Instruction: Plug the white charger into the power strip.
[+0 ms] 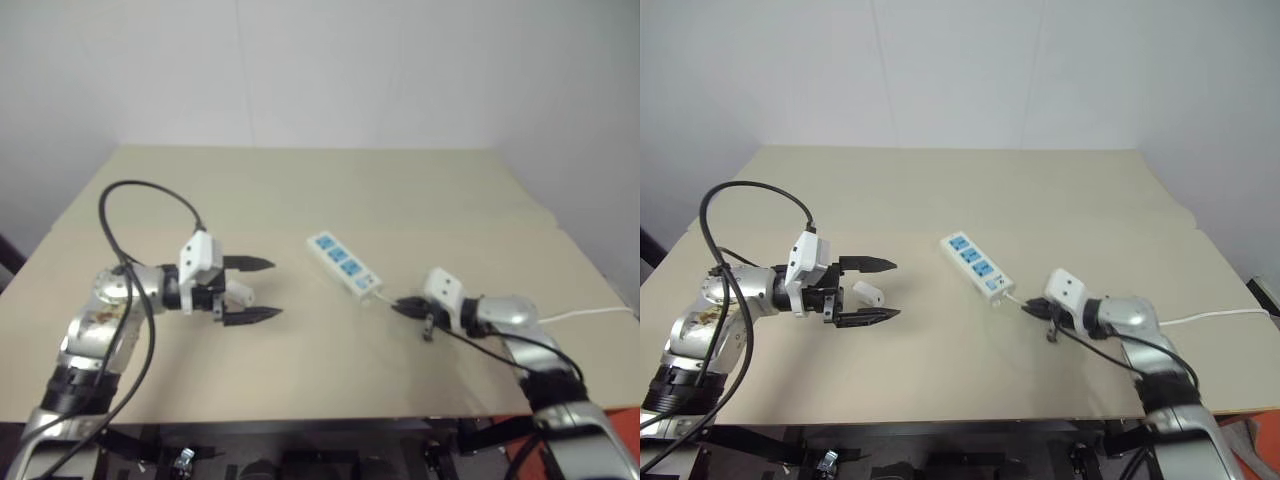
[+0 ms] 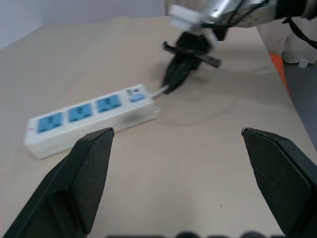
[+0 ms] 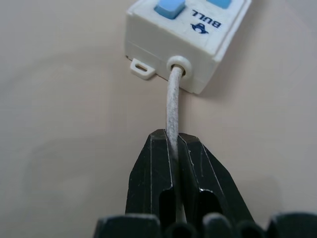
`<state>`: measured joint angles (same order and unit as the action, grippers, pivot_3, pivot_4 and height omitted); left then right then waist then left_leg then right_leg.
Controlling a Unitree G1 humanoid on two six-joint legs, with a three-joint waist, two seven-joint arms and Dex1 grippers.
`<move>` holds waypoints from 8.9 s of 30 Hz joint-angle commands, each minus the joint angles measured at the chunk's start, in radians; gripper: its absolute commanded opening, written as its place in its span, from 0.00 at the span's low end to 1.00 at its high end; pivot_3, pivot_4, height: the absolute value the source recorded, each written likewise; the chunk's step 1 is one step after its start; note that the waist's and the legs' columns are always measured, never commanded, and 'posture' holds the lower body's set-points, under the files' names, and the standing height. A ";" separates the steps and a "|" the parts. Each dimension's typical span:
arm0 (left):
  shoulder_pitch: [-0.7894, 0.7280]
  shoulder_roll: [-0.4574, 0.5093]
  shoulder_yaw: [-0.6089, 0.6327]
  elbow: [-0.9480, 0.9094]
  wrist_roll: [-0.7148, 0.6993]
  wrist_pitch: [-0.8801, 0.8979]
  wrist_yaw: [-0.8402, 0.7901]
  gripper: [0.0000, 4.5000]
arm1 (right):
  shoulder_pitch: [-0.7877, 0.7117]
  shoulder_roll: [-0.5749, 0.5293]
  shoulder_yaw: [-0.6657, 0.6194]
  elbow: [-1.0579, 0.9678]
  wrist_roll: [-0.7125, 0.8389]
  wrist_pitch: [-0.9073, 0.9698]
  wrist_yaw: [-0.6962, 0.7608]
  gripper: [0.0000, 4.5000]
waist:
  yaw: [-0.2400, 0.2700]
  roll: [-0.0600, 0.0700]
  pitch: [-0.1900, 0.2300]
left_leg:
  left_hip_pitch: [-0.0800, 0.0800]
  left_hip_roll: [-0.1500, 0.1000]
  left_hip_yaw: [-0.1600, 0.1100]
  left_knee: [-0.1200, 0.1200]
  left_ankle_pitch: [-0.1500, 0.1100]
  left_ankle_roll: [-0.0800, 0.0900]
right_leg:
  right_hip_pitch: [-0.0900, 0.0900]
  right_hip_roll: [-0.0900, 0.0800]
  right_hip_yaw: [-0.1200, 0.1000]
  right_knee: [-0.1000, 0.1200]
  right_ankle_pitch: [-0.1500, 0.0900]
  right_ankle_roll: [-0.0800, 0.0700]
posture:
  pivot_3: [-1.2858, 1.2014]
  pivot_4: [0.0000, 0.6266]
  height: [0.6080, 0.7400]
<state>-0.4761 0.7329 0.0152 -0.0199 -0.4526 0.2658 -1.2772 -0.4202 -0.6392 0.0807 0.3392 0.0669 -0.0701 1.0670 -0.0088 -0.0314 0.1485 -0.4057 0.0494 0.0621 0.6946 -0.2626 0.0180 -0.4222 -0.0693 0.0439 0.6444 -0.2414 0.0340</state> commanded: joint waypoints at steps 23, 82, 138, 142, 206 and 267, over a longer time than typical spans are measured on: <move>-0.110 -0.001 -0.026 0.103 0.030 -0.039 -0.098 1.00 | 0.351 0.129 -0.215 -0.487 0.317 0.211 -0.246 1.00 | 0.004 0.000 0.000 | 0.002 0.000 0.000 0.000 0.000 0.000 | 0.001 0.002 0.001 0.000 0.000 0.000 | 0.52 0.24 1.00; -0.551 0.001 -0.224 0.558 0.356 -0.316 -0.207 1.00 | 0.056 0.089 0.063 -0.132 0.255 0.028 0.309 0.76 | -0.005 0.000 0.000 | 0.001 0.000 -0.001 0.001 0.000 0.000 | 0.001 0.003 0.001 -0.001 0.000 0.000 | 0.52 0.24 1.00; -0.842 -0.199 -0.677 1.165 0.923 -0.818 -0.249 0.87 | 0.037 0.109 0.169 -0.182 0.166 0.292 0.182 0.76 | -0.007 -0.001 0.000 | 0.001 0.001 -0.001 0.002 -0.001 0.001 | 0.000 0.004 0.002 0.002 0.000 0.000 | 0.52 0.24 1.00; -0.845 -0.200 -0.680 1.183 0.952 -0.837 -0.221 0.58 | 0.037 0.111 0.173 -0.178 0.161 0.289 0.182 0.76 | -0.008 -0.001 0.000 | 0.001 0.001 -0.001 0.002 -0.001 0.001 | 0.000 0.004 0.002 0.002 0.000 0.000 | 0.52 0.24 1.00; -0.175 -0.415 -0.122 0.513 0.014 -0.123 -0.332 0.23 | -0.004 0.187 0.185 -0.085 0.114 0.176 0.168 0.76 | -0.035 0.000 -0.004 | 0.019 0.002 -0.003 -0.001 -0.001 0.001 | 0.018 0.005 0.001 -0.002 0.000 0.000 | 0.52 0.24 1.00; -0.066 -0.323 -0.153 0.733 0.105 -0.379 -0.324 0.23 | -0.001 0.198 0.187 -0.075 0.116 0.146 0.145 0.76 | -0.045 0.000 -0.011 | 0.038 0.003 -0.001 -0.015 -0.001 0.002 | 0.028 0.009 0.010 -0.004 -0.001 -0.002 | 0.52 0.24 1.00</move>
<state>-0.5810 0.3446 -0.1343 0.6170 -0.4339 -0.1103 -1.6098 -0.4267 -0.4263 0.2733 0.2508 0.1888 0.0627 1.2095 -0.0533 -0.0316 0.1377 -0.3676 0.0520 0.0615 0.6798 -0.2640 0.0197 -0.3944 -0.0604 0.0540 0.6405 -0.2426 0.0321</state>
